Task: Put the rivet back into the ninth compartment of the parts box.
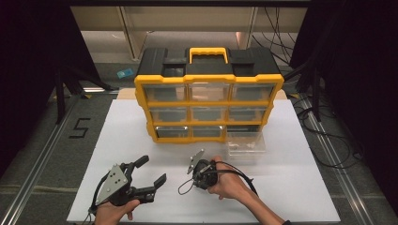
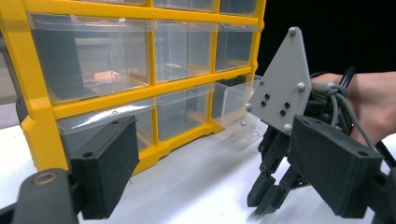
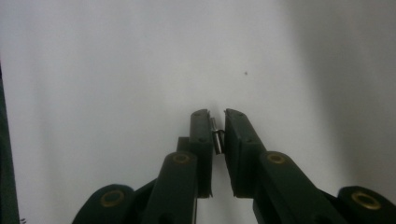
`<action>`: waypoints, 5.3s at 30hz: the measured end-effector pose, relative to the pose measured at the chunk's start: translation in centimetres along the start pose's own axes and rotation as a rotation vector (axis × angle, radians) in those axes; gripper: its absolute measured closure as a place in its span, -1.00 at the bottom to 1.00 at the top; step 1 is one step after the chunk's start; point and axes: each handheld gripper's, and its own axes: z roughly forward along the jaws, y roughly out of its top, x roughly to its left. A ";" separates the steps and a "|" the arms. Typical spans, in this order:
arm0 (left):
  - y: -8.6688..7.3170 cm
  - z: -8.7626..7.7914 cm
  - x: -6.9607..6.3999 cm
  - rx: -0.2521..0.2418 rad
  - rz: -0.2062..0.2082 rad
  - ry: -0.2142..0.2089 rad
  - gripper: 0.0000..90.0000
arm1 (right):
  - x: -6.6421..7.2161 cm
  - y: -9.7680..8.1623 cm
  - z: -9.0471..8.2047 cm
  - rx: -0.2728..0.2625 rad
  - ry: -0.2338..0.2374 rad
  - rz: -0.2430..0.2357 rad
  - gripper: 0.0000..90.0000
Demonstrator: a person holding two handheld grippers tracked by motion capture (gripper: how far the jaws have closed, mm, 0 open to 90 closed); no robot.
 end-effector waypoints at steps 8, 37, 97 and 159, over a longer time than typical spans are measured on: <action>0.0 0.0 0.0 0.002 -0.001 0.000 -0.65 | -0.1 0.2 -1.0 -0.028 -0.023 0.002 0.83; 0.0 0.0 0.0 0.000 0.006 -0.001 -0.65 | -1.6 0.0 -7.7 -0.218 -0.158 0.012 0.83; 0.0 0.0 0.0 -0.001 -0.002 0.002 -0.65 | -7.0 -5.5 -14.4 -0.371 -0.324 0.195 0.83; 0.1 0.0 0.0 -0.005 -0.001 0.001 -0.65 | -7.5 -6.9 -13.0 -0.406 -0.310 0.312 -0.22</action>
